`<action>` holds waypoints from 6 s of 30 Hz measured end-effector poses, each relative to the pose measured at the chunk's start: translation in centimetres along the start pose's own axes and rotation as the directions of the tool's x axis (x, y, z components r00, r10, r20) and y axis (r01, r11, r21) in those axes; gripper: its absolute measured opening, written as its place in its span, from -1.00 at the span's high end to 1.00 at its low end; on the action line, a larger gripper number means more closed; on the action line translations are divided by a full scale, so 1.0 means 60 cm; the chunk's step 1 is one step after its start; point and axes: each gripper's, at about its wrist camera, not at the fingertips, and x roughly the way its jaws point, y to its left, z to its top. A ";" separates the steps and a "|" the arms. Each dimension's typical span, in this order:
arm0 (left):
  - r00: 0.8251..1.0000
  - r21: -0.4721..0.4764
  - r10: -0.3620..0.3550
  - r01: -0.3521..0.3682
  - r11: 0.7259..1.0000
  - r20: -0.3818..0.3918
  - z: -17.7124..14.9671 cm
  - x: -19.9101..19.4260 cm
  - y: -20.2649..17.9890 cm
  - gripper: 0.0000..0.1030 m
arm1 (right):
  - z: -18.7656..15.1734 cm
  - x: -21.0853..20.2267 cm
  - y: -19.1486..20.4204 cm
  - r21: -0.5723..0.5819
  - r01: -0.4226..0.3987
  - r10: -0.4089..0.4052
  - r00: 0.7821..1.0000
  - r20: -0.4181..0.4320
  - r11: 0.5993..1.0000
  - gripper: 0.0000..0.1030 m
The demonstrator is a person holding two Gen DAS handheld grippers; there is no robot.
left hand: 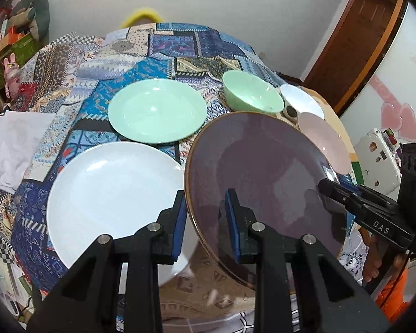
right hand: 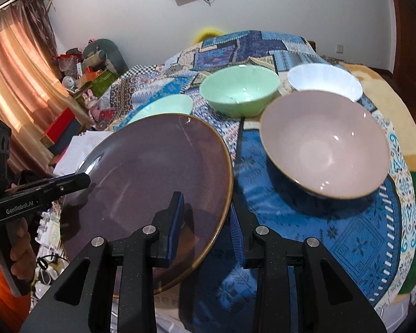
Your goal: Organize plates and bowls
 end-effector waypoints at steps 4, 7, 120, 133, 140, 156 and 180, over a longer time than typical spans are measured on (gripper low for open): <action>0.999 -0.004 -0.005 0.005 1.000 -0.032 -0.005 0.020 -0.005 0.49 | -0.007 0.006 -0.013 0.018 0.003 -0.002 1.000 -0.015 1.000 0.44; 0.998 -0.005 -0.009 0.009 1.000 -0.054 -0.008 0.036 -0.008 0.49 | -0.012 0.013 -0.023 0.031 0.008 -0.007 1.000 -0.027 0.999 0.43; 0.989 -0.253 0.133 -0.147 0.956 -0.071 -0.114 0.003 0.230 0.28 | 0.092 0.301 0.232 -0.399 -0.220 0.015 0.890 -0.457 0.890 0.45; 0.990 -0.332 0.125 -0.141 0.933 -0.068 -0.122 -0.011 0.244 0.28 | 0.084 0.273 0.236 -0.355 -0.227 0.061 0.905 -0.421 0.907 0.49; 0.990 -0.358 0.132 -0.139 0.923 -0.044 -0.124 -0.029 0.250 0.28 | 0.083 0.247 0.247 -0.354 -0.233 0.084 0.918 -0.388 0.906 0.49; 0.986 -0.288 0.142 -0.111 0.951 0.088 -0.080 -0.088 0.199 0.28 | 0.109 0.149 0.208 -0.297 -0.205 0.127 0.956 -0.263 0.933 0.49; 0.992 -0.128 0.056 -0.042 0.991 0.109 -0.030 -0.073 0.068 0.28 | 0.089 0.034 0.078 -0.178 -0.132 0.107 0.984 -0.142 0.975 0.49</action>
